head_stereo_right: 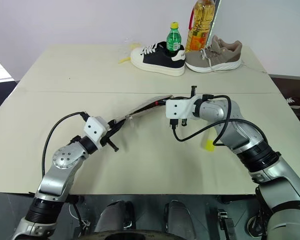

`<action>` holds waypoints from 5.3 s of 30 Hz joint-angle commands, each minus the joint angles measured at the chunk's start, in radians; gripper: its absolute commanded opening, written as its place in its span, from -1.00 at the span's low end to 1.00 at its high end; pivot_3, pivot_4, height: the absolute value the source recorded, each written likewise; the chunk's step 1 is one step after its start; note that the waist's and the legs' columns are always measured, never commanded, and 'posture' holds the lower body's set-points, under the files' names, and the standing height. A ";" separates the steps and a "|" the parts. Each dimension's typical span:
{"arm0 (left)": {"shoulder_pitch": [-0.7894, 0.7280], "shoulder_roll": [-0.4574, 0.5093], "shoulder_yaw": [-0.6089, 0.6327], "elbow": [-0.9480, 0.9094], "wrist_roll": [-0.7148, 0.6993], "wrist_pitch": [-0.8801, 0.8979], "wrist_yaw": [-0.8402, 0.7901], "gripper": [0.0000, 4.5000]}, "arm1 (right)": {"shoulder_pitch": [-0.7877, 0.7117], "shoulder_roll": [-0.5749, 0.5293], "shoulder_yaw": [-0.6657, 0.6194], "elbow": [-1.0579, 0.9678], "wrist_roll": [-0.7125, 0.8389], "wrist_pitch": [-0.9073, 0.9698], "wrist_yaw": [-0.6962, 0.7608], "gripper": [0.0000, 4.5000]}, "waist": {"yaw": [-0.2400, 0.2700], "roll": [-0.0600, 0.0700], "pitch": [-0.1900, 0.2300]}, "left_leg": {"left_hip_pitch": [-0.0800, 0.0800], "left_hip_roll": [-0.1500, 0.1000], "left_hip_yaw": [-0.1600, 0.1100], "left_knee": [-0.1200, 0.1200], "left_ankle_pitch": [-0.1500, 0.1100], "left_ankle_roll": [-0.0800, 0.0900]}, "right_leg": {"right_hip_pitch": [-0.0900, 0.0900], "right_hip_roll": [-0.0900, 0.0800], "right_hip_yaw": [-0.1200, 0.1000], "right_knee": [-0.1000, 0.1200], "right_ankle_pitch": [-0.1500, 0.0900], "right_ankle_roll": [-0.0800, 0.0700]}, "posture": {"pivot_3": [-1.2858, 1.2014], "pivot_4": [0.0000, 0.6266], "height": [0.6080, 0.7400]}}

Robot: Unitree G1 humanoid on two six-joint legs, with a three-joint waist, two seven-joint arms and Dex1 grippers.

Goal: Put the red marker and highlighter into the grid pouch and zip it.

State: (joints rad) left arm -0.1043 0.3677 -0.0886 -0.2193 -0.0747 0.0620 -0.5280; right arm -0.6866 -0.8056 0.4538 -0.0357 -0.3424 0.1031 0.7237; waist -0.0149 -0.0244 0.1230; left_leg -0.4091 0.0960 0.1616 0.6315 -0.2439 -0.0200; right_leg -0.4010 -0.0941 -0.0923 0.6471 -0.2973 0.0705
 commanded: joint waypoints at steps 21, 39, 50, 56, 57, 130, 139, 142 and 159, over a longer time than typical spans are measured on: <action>-0.011 0.012 -0.027 -0.068 -0.025 0.041 -0.053 -1.00 | 0.031 0.071 -0.100 -0.086 -0.016 -0.285 0.121 0.63 | 0.001 0.000 0.000 | 0.002 0.001 -0.001 0.001 0.001 -0.002 | 0.002 0.002 0.000 0.000 0.000 0.000 | 0.03 -0.52 0.47; -0.107 -0.042 -0.089 0.106 -0.003 -0.041 -0.073 -1.00 | 0.156 0.039 -0.640 -0.257 0.528 1.469 0.029 0.97 | 0.000 0.000 -0.001 | 0.001 0.001 -0.003 0.001 0.000 0.001 | 0.004 -0.004 -0.001 0.000 -0.001 -0.003 | 0.03 -0.52 0.47; -0.141 -0.066 -0.099 0.150 0.003 -0.072 -0.079 -1.00 | 0.228 0.199 -0.628 -0.231 0.544 1.511 -0.246 0.74 | 0.002 0.001 -0.002 | 0.001 -0.001 -0.003 0.000 0.000 0.001 | 0.003 -0.002 -0.001 0.000 0.000 -0.001 | 0.03 -0.52 0.47; -0.124 -0.061 -0.082 0.135 0.006 -0.071 -0.062 -1.00 | 0.185 0.213 -0.613 -0.214 0.583 1.511 -0.294 -0.51 | -0.002 0.001 -0.002 | 0.001 -0.001 -0.003 0.000 0.000 0.001 | 0.003 -0.001 -0.002 0.000 0.000 -0.001 | 0.03 -0.52 0.47; -0.122 -0.060 -0.079 0.133 0.007 -0.070 -0.059 -1.00 | 0.170 0.210 -0.612 -0.214 0.585 1.511 -0.298 -0.62 | -0.003 0.001 -0.002 | 0.001 -0.001 -0.003 0.000 0.000 0.001 | 0.003 -0.001 -0.001 0.000 0.000 -0.001 | 0.03 -0.52 0.47; -0.125 -0.170 0.020 0.019 -0.157 0.135 0.048 -1.00 | 0.073 0.585 -0.328 -0.355 0.658 1.048 -0.207 0.56 | -0.001 0.001 -0.001 | 0.001 -0.001 -0.005 0.002 0.000 0.000 | 0.005 -0.001 -0.003 0.002 0.000 0.000 | 0.03 -0.52 0.47; -0.107 -0.165 0.022 0.001 -0.154 0.134 0.057 -1.00 | 0.027 0.610 -0.384 -0.313 0.706 1.056 -0.259 -0.98 | -0.001 0.001 -0.001 | 0.001 -0.002 -0.005 0.002 0.000 0.000 | 0.004 -0.001 -0.003 0.002 0.000 0.000 | 0.03 -0.52 0.47; -0.105 -0.160 0.024 0.003 -0.153 0.130 0.057 -1.00 | 0.017 0.582 -0.392 -0.309 0.706 1.050 -0.263 -0.98 | -0.002 0.001 -0.001 | 0.001 -0.002 -0.005 0.001 0.000 0.000 | 0.004 0.000 -0.003 0.002 0.000 0.000 | 0.03 -0.52 0.47; 0.025 0.042 0.047 -0.028 -0.106 0.035 -0.051 -1.00 | -0.033 0.069 -0.350 -0.049 0.500 0.706 -0.142 -0.98 | -0.004 0.002 0.000 | 0.001 0.000 -0.003 -0.001 0.000 0.001 | 0.003 0.000 -0.003 0.000 0.000 0.000 | 0.03 -0.52 0.47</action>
State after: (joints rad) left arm -0.0832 0.3993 -0.0601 -0.2251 -0.1835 0.1005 -0.5720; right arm -0.7065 -0.7331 0.1141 -0.0678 0.1669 0.8389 0.5657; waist -0.0193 -0.0227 0.1227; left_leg -0.4078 0.0957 0.1588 0.6308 -0.2441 -0.0194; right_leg -0.3981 -0.0944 -0.0949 0.6471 -0.2977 0.0709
